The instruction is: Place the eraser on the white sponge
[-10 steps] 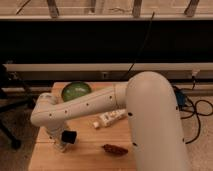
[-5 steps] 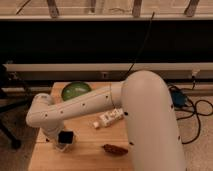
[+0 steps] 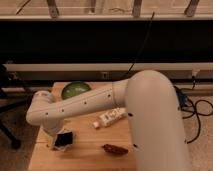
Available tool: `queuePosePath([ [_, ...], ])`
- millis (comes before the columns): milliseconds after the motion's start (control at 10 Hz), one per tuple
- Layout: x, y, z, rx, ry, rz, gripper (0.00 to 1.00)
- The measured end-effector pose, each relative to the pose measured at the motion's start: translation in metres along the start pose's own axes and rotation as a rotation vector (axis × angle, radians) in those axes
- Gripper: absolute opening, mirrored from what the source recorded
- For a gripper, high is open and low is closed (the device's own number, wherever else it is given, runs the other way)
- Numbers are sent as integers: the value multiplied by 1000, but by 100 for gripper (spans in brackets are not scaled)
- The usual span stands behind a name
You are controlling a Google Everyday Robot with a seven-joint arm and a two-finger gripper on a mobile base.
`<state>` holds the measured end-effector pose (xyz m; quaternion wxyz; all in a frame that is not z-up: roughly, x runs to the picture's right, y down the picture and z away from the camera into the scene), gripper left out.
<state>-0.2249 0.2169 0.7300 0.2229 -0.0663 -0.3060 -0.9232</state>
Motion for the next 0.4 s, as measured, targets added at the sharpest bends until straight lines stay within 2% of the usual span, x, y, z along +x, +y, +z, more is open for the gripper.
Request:
queuePosePath([
  [200, -8, 19, -26, -17, 46, 42, 80],
  [400, -15, 26, -44, -11, 43, 30, 80],
])
